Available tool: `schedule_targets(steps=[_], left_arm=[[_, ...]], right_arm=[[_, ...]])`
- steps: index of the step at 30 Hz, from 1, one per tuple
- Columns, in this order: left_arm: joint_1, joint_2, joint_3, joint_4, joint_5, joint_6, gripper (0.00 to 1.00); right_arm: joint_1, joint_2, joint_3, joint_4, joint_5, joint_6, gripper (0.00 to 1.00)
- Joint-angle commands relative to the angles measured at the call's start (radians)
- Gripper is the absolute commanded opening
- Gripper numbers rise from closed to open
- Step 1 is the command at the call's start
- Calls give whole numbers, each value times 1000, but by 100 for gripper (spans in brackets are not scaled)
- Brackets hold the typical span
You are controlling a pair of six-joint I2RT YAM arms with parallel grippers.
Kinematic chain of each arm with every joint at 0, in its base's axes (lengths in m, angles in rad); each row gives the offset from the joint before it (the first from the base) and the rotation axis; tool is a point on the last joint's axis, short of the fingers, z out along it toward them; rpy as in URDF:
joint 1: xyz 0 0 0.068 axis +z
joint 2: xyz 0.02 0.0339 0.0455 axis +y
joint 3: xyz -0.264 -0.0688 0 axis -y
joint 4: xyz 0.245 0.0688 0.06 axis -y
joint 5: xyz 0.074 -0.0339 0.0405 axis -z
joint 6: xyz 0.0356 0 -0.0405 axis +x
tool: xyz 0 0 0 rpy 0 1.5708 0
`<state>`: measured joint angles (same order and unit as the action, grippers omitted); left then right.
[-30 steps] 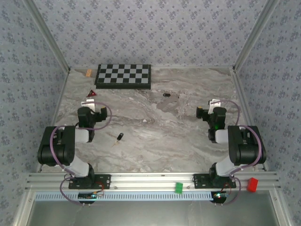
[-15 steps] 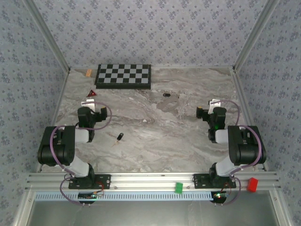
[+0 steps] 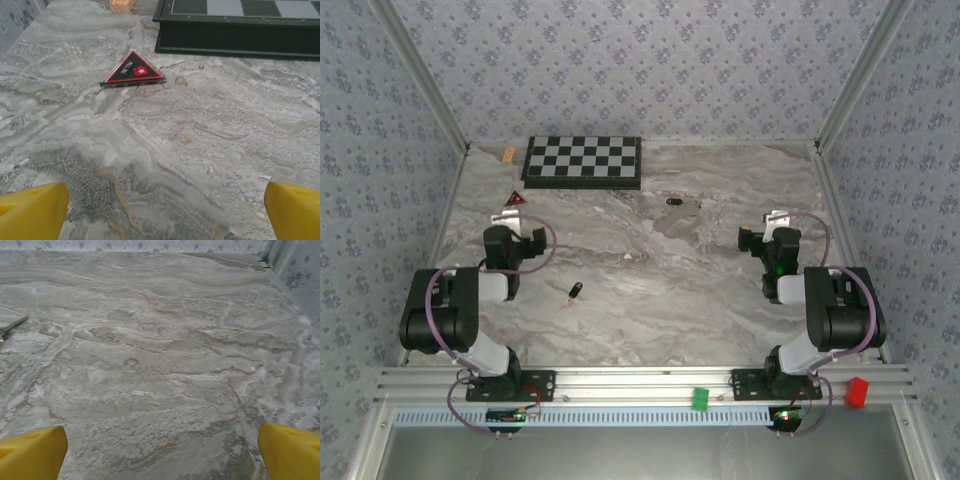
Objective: Put the keys on the keyring
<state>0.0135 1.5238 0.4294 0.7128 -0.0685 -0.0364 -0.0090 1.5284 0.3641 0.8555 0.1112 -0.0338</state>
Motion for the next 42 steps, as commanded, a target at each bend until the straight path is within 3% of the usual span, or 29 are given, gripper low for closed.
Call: schedule_targets(steps=[1, 4, 7, 9, 11, 13, 15, 20, 27, 30, 33, 36, 40, 42], left_arm=[[4, -95, 131, -230, -34, -17, 100], [4, -161, 271, -463, -170, -122, 100], [8, -220, 449, -763, -356, -347, 100], [12, -248, 538, -924, -375, -429, 100], [14, -278, 592, -1027, -323, -474, 100], [14, -308, 589, -1064, -256, -516, 100], [13, -344, 555, -1066, -187, -555, 100], [-8, -440, 381, -964, -27, -667, 100], [-180, -526, 239, -915, -27, -621, 100], [-251, -566, 187, -908, -48, -590, 100], [-296, -609, 142, -907, -42, -573, 100], [-325, -650, 110, -911, -17, -563, 100], [-355, -702, 104, -959, -4, -548, 100], [-367, -731, 104, -977, 4, -542, 100]], right_arm=[[40, -102, 1, -46, 164, 10, 99], [67, -260, 64, -284, 300, 80, 99], [45, -402, 152, -543, 249, 277, 99], [21, -456, 209, -667, 176, 377, 99], [6, -494, 239, -755, 156, 505, 100], [-24, -516, 244, -791, 70, 621, 100], [-50, -526, 230, -725, -47, 593, 99], [13, -515, 202, -612, -180, 617, 99], [191, -315, 276, -608, -229, 541, 100], [285, -166, 383, -679, -219, 483, 84], [343, -16, 498, -722, -229, 479, 57], [376, 112, 595, -738, -201, 505, 51], [390, 272, 739, -805, -184, 512, 35], [390, 346, 815, -859, -189, 514, 34]])
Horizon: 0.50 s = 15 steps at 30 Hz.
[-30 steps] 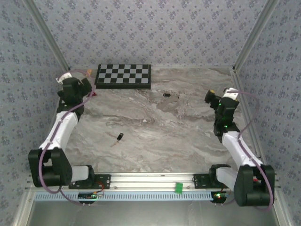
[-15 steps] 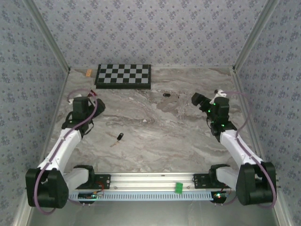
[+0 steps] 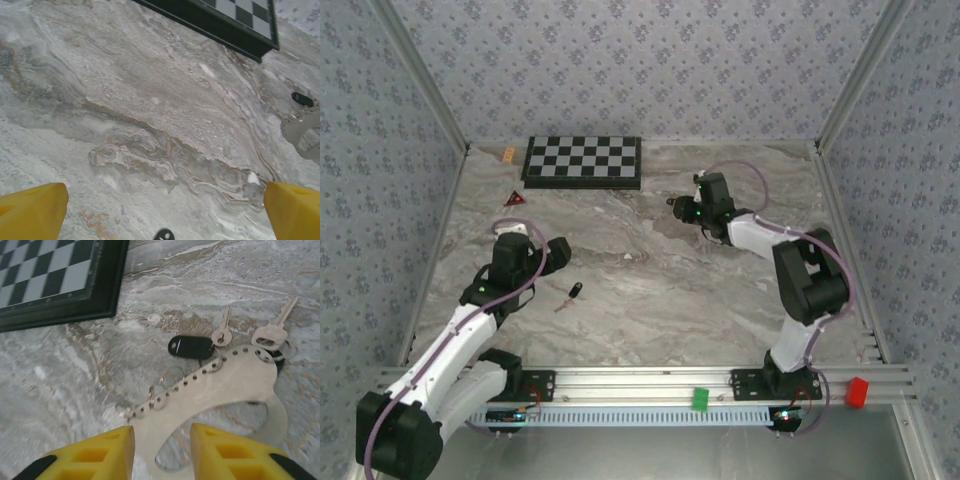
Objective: Put the keys on the keyring
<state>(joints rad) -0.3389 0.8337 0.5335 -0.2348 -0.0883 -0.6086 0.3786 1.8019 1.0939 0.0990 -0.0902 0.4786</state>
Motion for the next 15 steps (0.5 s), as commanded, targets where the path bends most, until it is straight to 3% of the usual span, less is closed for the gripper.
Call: schedule_targets(steps=[1, 8, 15], left_arm=[[-19, -55, -1, -37, 26, 31, 100], [-33, -103, -3, -59, 27, 29, 100], [-37, -104, 6, -79, 29, 36, 100]], right_arm=[[3, 99, 107, -116, 12, 1, 34], [11, 234, 204, -157, -27, 34, 33], [81, 221, 174, -210, -5, 1, 32]])
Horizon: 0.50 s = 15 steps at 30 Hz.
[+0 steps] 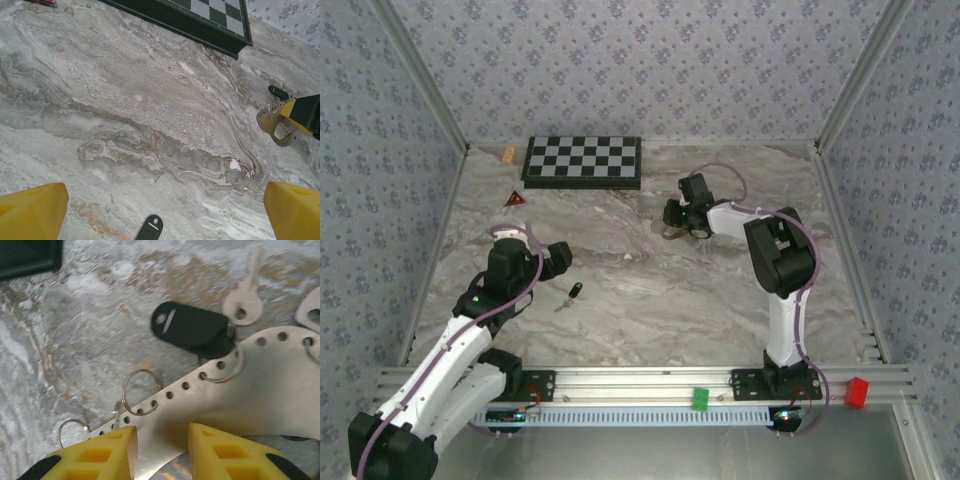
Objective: Put the keys on the keyring
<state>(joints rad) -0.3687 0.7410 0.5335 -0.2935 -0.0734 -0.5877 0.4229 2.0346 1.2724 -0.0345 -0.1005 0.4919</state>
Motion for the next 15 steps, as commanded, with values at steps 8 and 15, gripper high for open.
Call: schedule_targets(steps=[8, 15], left_arm=[[-7, 11, 17, 1, 17, 15, 100], [-12, 71, 38, 11, 49, 22, 100]], right_arm=[[123, -155, -250, -30, 15, 0, 33], [231, -314, -491, 3, 36, 24, 33]])
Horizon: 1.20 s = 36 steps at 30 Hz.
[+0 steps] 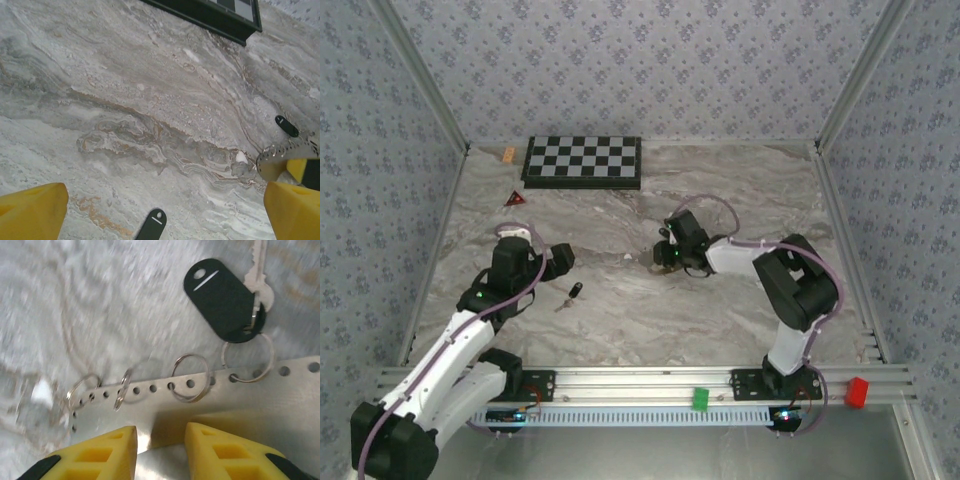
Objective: Put the keys on the keyring
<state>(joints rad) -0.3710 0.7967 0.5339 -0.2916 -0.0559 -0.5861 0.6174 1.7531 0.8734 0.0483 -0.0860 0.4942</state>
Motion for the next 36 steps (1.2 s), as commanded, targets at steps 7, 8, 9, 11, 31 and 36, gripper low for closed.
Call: schedule_targets(steps=[7, 8, 9, 11, 31, 36], left_arm=[[-54, 69, 54, 42, 79, 43, 100], [-72, 77, 60, 46, 76, 49, 100], [-87, 88, 66, 49, 72, 53, 100], [-117, 112, 79, 55, 65, 57, 100], [-474, 654, 417, 85, -114, 74, 63], [-510, 799, 518, 85, -110, 87, 48]], right_arm=[[44, -284, -168, -146, 12, -22, 39], [38, -327, -163, -166, 12, -31, 41], [31, -367, -158, -178, 22, -45, 43], [11, -435, -149, -202, 39, -61, 45], [-173, -797, -422, -1, 143, 19, 49], [-212, -802, -424, -42, 153, 60, 49]])
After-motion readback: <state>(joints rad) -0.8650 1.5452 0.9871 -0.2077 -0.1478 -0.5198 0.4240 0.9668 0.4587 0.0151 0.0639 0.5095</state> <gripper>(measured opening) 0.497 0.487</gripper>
